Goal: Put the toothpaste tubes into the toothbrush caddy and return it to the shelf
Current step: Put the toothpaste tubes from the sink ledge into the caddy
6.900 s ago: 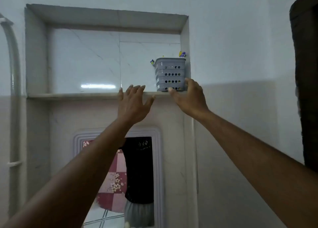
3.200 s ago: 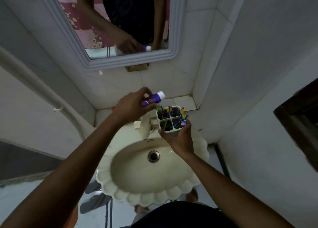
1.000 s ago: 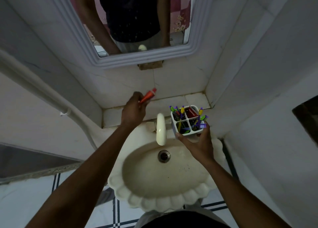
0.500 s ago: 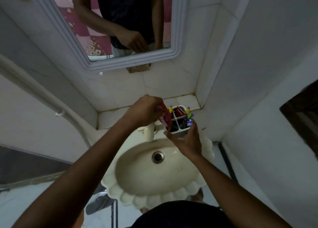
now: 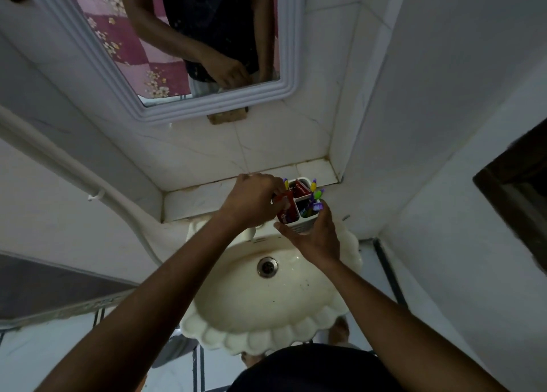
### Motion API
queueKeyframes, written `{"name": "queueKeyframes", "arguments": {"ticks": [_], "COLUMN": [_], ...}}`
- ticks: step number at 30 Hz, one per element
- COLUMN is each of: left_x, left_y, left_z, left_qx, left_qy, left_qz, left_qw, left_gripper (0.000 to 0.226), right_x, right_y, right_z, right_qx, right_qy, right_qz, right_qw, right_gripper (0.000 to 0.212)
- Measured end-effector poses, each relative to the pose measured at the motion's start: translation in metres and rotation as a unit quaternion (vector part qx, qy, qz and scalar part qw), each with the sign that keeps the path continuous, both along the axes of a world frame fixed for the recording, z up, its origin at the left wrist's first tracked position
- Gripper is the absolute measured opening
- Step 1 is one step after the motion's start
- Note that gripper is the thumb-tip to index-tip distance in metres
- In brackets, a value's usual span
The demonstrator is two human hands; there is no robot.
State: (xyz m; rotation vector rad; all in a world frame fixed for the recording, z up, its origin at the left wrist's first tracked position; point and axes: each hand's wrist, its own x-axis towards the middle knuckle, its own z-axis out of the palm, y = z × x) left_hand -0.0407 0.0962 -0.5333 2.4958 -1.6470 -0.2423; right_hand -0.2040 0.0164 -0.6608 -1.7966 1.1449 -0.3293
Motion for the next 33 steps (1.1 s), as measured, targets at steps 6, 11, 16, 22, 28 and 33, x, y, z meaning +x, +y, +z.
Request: {"name": "queueKeyframes", "arguments": {"ticks": [6, 11, 16, 22, 28, 33], "left_x": [-0.009, -0.011, -0.017, -0.007, 0.003, 0.012], "left_y": [-0.01, -0.016, -0.009, -0.005, -0.019, -0.018], "left_z": [-0.012, -0.011, -0.016, -0.031, -0.034, -0.039], "left_qx": [0.05, 0.07, 0.037, 0.087, 0.052, 0.004], "left_qy": [-0.061, -0.105, -0.146, -0.091, -0.063, 0.031], "left_qz": [0.032, 0.019, -0.045, -0.005, 0.033, 0.08], "left_qw": [0.996, 0.992, 0.988, 0.992, 0.996, 0.996], "left_gripper": [0.041, 0.021, 0.036, 0.017, 0.023, 0.025], "right_x": [-0.001, -0.002, -0.002, -0.002, -0.002, -0.001], "right_y": [0.0, 0.001, 0.0, 0.0, 0.002, 0.004], "right_z": [0.001, 0.002, 0.002, 0.001, 0.003, 0.003], "right_qx": [-0.002, -0.003, -0.012, -0.013, -0.017, -0.025], "right_qy": [-0.003, 0.0, 0.003, 0.012, 0.018, 0.018], "right_qz": [0.001, 0.004, 0.006, 0.006, 0.004, -0.006], "right_qw": [1.0, 1.0, 1.0, 1.0, 1.0, 1.0], "right_gripper": [0.132, 0.134, 0.136, 0.136, 0.136, 0.138]}}
